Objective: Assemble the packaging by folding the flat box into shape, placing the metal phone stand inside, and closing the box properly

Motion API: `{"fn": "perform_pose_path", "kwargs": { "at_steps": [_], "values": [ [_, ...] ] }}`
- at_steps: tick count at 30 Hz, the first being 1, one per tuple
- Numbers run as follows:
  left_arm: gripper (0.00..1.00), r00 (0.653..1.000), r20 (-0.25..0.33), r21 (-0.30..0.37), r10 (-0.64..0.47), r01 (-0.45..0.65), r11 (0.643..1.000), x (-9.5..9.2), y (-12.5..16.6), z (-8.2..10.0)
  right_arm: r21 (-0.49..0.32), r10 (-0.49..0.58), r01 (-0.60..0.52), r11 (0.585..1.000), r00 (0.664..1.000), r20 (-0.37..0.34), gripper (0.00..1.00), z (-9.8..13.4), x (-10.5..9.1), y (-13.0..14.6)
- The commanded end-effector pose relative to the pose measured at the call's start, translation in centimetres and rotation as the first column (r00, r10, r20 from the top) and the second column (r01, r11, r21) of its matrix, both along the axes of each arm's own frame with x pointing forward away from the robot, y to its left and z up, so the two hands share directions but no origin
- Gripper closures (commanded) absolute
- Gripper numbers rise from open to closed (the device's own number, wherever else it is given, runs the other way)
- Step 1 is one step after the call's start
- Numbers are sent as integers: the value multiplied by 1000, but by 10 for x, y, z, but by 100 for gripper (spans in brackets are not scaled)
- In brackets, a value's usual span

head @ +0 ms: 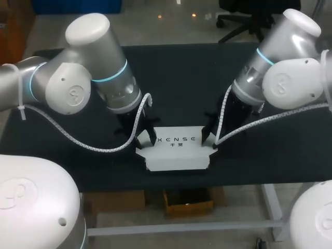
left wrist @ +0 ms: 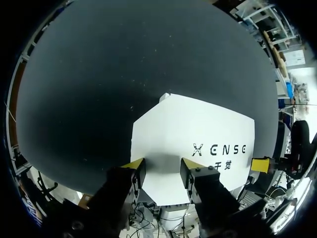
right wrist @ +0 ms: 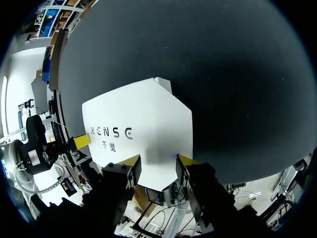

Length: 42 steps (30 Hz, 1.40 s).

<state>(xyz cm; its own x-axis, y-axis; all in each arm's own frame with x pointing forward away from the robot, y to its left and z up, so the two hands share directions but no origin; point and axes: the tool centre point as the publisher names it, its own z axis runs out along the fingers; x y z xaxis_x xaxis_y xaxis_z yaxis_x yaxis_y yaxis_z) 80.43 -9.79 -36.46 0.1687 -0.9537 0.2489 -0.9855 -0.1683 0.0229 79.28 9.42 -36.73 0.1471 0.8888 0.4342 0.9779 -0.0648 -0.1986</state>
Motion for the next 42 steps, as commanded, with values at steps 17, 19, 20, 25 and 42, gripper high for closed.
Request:
{"fn": "perform_pose_path", "kwargs": {
  "at_steps": [17,19,20,25,42],
  "values": [
    [51,1000,-1,4,-1,1,1000,1,-1,-1,0,-1,1,1000,1000,1,51,0,-1,0],
    [52,1000,-1,4,-1,1,1000,1,-1,-1,0,-1,1,1000,1000,1,55,0,-1,0],
    [53,1000,-1,4,-1,1,1000,1,-1,-1,0,-1,1,1000,1000,1,56,0,-1,0],
    [58,1000,-2,3,7,-7,1000,2,-1,-2,4,1,-1,1000,1000,5,52,-1,0,0],
    [55,1000,29,-21,10,-10,1000,5,1,-9,34,-8,6,999,999,51,52,-9,-1,-5]
  ]
}}
